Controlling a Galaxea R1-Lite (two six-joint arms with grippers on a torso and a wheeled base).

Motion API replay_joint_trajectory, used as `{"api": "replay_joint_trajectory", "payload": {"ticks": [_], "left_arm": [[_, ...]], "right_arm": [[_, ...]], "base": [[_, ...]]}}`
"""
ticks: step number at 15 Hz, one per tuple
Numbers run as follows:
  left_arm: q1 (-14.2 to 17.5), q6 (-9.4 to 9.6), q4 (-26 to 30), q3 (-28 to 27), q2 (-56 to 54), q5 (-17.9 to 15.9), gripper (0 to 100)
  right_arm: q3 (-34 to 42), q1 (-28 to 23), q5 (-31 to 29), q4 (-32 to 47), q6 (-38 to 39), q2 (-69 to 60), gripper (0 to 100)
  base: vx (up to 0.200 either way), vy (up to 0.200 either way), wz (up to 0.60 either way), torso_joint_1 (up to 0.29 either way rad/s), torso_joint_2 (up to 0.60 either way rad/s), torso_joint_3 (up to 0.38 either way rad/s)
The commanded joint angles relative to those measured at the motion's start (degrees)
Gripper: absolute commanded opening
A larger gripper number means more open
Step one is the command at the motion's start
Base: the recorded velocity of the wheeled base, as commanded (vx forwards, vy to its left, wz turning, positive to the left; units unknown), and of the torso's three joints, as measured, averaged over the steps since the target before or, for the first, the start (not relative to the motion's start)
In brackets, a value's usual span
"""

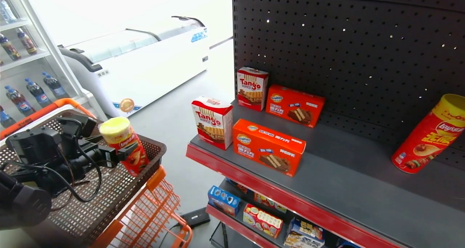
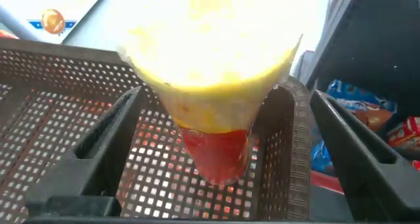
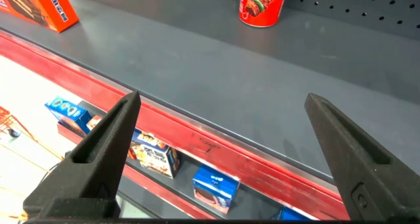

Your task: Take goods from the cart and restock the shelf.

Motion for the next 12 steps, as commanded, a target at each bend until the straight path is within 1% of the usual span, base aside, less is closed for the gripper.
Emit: {"api": "replay_joint_trajectory", "payload": {"ticks": [1, 5, 8, 9, 12], "left_arm": [[-0.1, -0.21, -0.1, -1.4, 3.3, -0.2, 100], [-0.3, -0.39, -1.4, -4.5, 6.6, -0.3, 100], [-0.6, -0.39, -2.0, -6.5, 9.6, -2.7, 100], [-0.9, -0.39, -3.0, -7.9, 11.1, -3.9, 100], [-1.1, -0.48, -3.7, -10.4, 13.9, -4.0, 100]], "right_arm": [[0.0, 0.0, -0.1, 0.0, 0.0, 0.1, 100], [0.0, -0.1, -0.1, 0.0, 0.0, 0.1, 100], [0.0, 0.0, 0.0, 0.0, 0.0, 0.1, 100], [0.0, 0.0, 0.0, 0.0, 0.0, 0.1, 100], [0.0, 0.0, 0.0, 0.0, 0.0, 0.1, 100]], "base": [[0.000, 0.000, 0.00, 0.000, 0.00, 0.000], [0.000, 0.000, 0.00, 0.000, 0.00, 0.000], [0.000, 0.000, 0.00, 0.000, 0.00, 0.000], [0.000, 0.000, 0.00, 0.000, 0.00, 0.000], [0.000, 0.000, 0.00, 0.000, 0.00, 0.000]]}}
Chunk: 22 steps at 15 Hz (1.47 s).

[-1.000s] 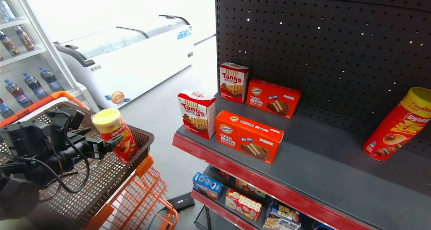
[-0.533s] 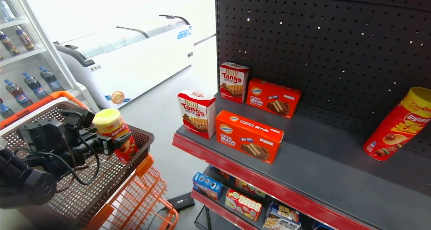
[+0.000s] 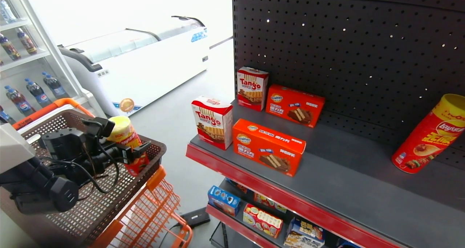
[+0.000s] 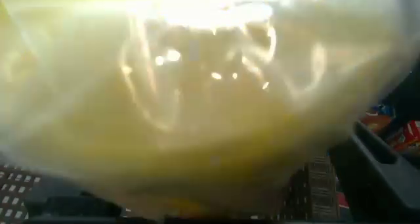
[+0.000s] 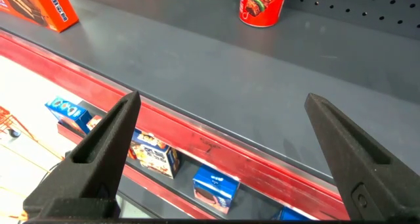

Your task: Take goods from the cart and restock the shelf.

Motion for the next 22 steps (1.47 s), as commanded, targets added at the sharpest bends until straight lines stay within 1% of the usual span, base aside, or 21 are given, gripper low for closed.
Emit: {"api": "replay_joint_trajectory", "payload": {"ticks": [1, 4, 5, 10, 12, 13, 14, 15, 16, 17, 18, 19, 20, 21, 22], "left_arm": [[-0.1, -0.02, -0.1, -1.7, 2.8, 0.0, 100], [0.2, -0.29, 0.1, -3.4, 4.3, 0.0, 100], [0.2, -0.55, 0.5, -4.0, 4.2, 0.1, 0], [-0.2, -0.64, -0.1, -4.1, 3.2, 0.3, 0], [-0.8, -0.55, -0.1, -3.9, -0.2, 2.2, 0], [-1.1, -0.73, 0.8, -4.2, -3.3, 4.5, 0], [-1.4, -1.43, 2.0, -4.6, -6.7, 5.6, 0], [-1.9, -1.78, 4.2, -4.9, -9.5, 5.7, 0], [-2.4, -1.78, 6.5, -5.2, -12.1, 6.0, 0], [-3.5, -1.96, 12.1, -6.1, -17.2, 6.4, 0], [-4.6, -2.40, 16.1, -6.8, -20.2, 6.4, 0], [-6.5, -3.28, 19.3, -7.1, -23.6, 6.4, 0], [-7.8, -4.77, 21.2, -7.3, -27.2, 6.5, 0], [-8.2, -5.65, 21.3, -7.6, -28.0, 6.7, 0], [-9.9, -8.20, 22.9, -9.8, -30.9, 8.1, 0]], "right_arm": [[0.0, 0.0, 0.0, 0.0, 0.0, 0.1, 100], [0.0, 0.0, 0.0, 0.0, 0.0, 0.1, 100], [0.0, 0.0, 0.0, 0.0, 0.0, 0.1, 100], [0.0, 0.0, 0.0, 0.0, 0.0, 0.1, 100], [0.0, 0.0, 0.0, 0.0, 0.0, 0.1, 100], [0.0, 0.0, 0.0, 0.0, 0.0, 0.1, 100], [0.0, 0.0, 0.0, 0.0, 0.0, 0.1, 100], [0.0, 0.0, 0.0, 0.0, 0.0, 0.1, 100], [0.0, 0.0, -0.1, 0.0, 0.0, 0.1, 100], [0.0, 0.0, 0.0, 0.0, 0.0, 0.1, 100], [0.0, 0.0, 0.0, 0.0, 0.0, 0.1, 100], [0.0, 0.0, 0.0, 0.0, 0.0, 0.1, 100], [0.0, 0.0, 0.0, 0.0, 0.0, 0.1, 100], [0.0, 0.0, -0.1, 0.0, 0.0, 0.1, 100], [0.0, 0.0, -0.1, 0.0, 0.0, 0.1, 100]], "base": [[0.000, 0.000, 0.00, 0.000, 0.00, 0.000], [0.000, 0.000, 0.00, 0.000, 0.00, 0.000], [0.000, 0.000, 0.00, 0.000, 0.00, 0.000], [0.000, 0.000, 0.00, 0.000, 0.00, 0.000], [0.000, 0.000, 0.00, 0.000, 0.00, 0.000], [0.000, 0.000, 0.00, 0.000, 0.00, 0.000], [0.000, 0.000, 0.00, 0.000, 0.00, 0.000], [0.000, 0.000, 0.00, 0.000, 0.00, 0.000], [0.000, 0.000, 0.00, 0.000, 0.00, 0.000], [0.000, 0.000, 0.00, 0.000, 0.00, 0.000], [0.000, 0.000, 0.00, 0.000, 0.00, 0.000], [0.000, 0.000, 0.00, 0.000, 0.00, 0.000], [0.000, 0.000, 0.00, 0.000, 0.00, 0.000], [0.000, 0.000, 0.00, 0.000, 0.00, 0.000], [0.000, 0.000, 0.00, 0.000, 0.00, 0.000]]}}
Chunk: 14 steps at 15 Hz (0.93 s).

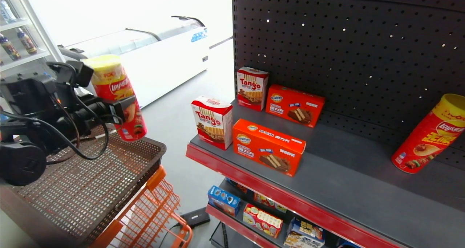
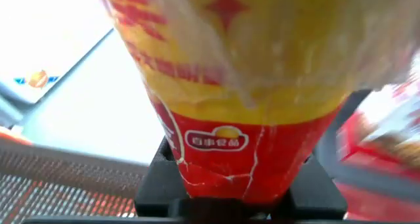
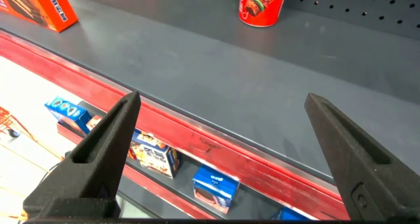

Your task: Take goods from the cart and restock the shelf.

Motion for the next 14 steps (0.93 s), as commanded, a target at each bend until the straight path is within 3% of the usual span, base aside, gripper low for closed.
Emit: {"api": "replay_joint_trajectory", "payload": {"ticks": [1, 2, 3, 4, 5, 6, 7, 9, 14], "left_arm": [[-2.4, -1.48, 1.4, -2.0, -7.3, 0.8, 0], [-5.8, -2.10, 13.1, -6.3, -14.4, 1.3, 0], [-7.5, -2.10, 18.9, -7.4, -16.9, 1.8, 0], [-8.1, -2.10, 20.9, -7.6, -17.7, 2.7, 0], [-8.3, -0.78, 20.4, -6.2, -17.6, 4.9, 0], [-11.2, -0.60, 18.5, -1.2, -18.1, 2.6, 0], [-12.0, -1.04, 16.0, 1.7, -20.0, -0.8, 0], [-12.8, -1.22, 13.5, 8.3, -21.4, -2.9, 0], [-13.6, -1.31, 12.9, 9.8, -22.5, -4.2, 0]], "right_arm": [[0.0, 0.0, 0.0, 0.0, 0.0, 0.1, 100], [0.0, 0.1, 0.1, 0.0, 0.0, 0.1, 100], [0.0, 0.1, 0.1, 0.0, 0.0, 0.1, 100], [0.0, 0.1, 0.1, 0.0, 0.0, 0.1, 100], [0.0, 0.1, 0.0, 0.0, 0.0, 0.1, 100], [0.0, 0.1, 0.1, 0.0, 0.0, 0.1, 100], [0.0, 0.0, 0.1, 0.0, 0.0, 0.1, 100], [0.0, 0.1, 0.0, 0.0, 0.0, 0.1, 100], [0.0, 0.1, 0.0, 0.0, 0.0, 0.1, 100]], "base": [[0.000, 0.000, 0.00, 0.000, 0.00, 0.000], [0.000, 0.000, 0.00, 0.000, 0.00, 0.000], [0.000, 0.000, 0.00, 0.000, 0.00, 0.000], [0.000, 0.000, 0.00, 0.000, 0.00, 0.000], [0.000, 0.000, 0.00, 0.000, 0.00, 0.000], [0.000, 0.000, 0.00, 0.000, 0.00, 0.000], [0.000, 0.000, 0.00, 0.000, 0.00, 0.000], [0.000, 0.000, 0.00, 0.000, 0.00, 0.000], [0.000, 0.000, 0.00, 0.000, 0.00, 0.000]]}}
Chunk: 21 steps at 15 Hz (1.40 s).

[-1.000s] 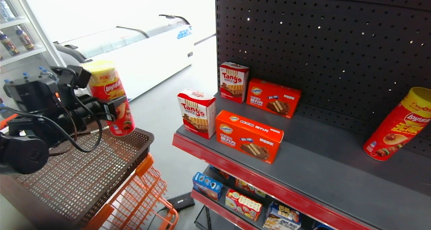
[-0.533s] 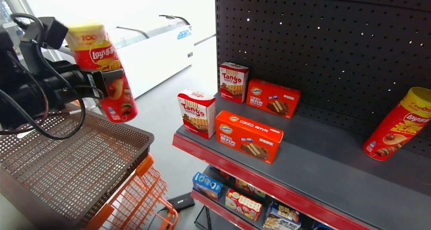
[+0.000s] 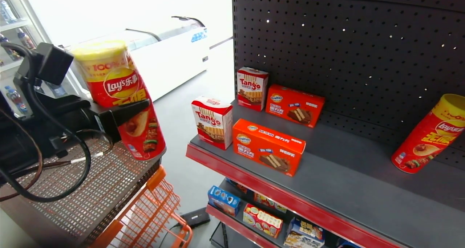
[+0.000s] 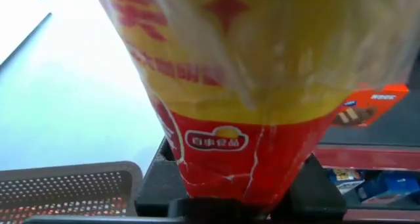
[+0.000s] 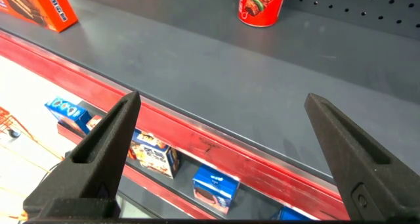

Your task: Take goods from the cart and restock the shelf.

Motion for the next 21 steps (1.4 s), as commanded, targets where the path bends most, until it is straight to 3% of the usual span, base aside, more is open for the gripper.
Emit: {"api": "replay_joint_trajectory", "payload": {"ticks": [1, 5, 7, 11, 14, 18, 19, 21], "left_arm": [[0.2, -0.08, 0.2, 0.2, -1.2, -1.9, 0], [-1.8, 0.36, -2.4, 1.5, -1.2, -2.5, 0], [-5.6, 0.28, -6.4, 0.6, 2.4, -4.0, 0], [-12.1, 0.28, -6.4, 0.8, 2.8, -5.7, 0], [-12.0, 0.28, -6.3, 0.6, 2.5, -9.0, 0], [-12.5, 0.36, -6.4, 1.3, 2.3, -10.0, 0], [-12.4, 0.36, -6.4, 1.4, 2.3, -11.6, 0], [-12.4, 0.36, -6.4, 1.1, 2.3, -12.1, 0]], "right_arm": [[0.0, 0.1, 0.1, 0.0, 0.0, 0.1, 100], [0.0, 0.0, 0.1, 0.0, 0.0, 0.1, 100], [0.0, 0.0, 0.1, 0.0, 0.0, 0.1, 100], [0.0, 0.1, 0.1, 0.0, 0.0, 0.1, 100], [0.0, 0.0, 0.2, 0.0, -0.1, 0.1, 100], [0.0, 0.1, 0.8, 0.0, -0.2, 0.1, 100], [0.0, 0.1, 0.8, -0.1, -0.2, 0.1, 100], [0.0, 0.1, 0.8, -0.1, -0.1, 0.1, 100]], "base": [[0.000, 0.000, 0.00, 0.000, 0.00, 0.000], [0.000, 0.000, 0.00, 0.000, 0.00, 0.000], [0.000, 0.000, 0.00, 0.000, 0.00, 0.000], [0.000, 0.000, 0.00, 0.000, 0.00, 0.000], [0.000, 0.000, 0.00, 0.000, 0.00, 0.000], [0.000, 0.000, 0.00, 0.000, 0.00, 0.000], [0.000, 0.000, 0.00, 0.000, 0.00, 0.000], [0.000, 0.000, -0.60, 0.000, 0.00, 0.005]]}}
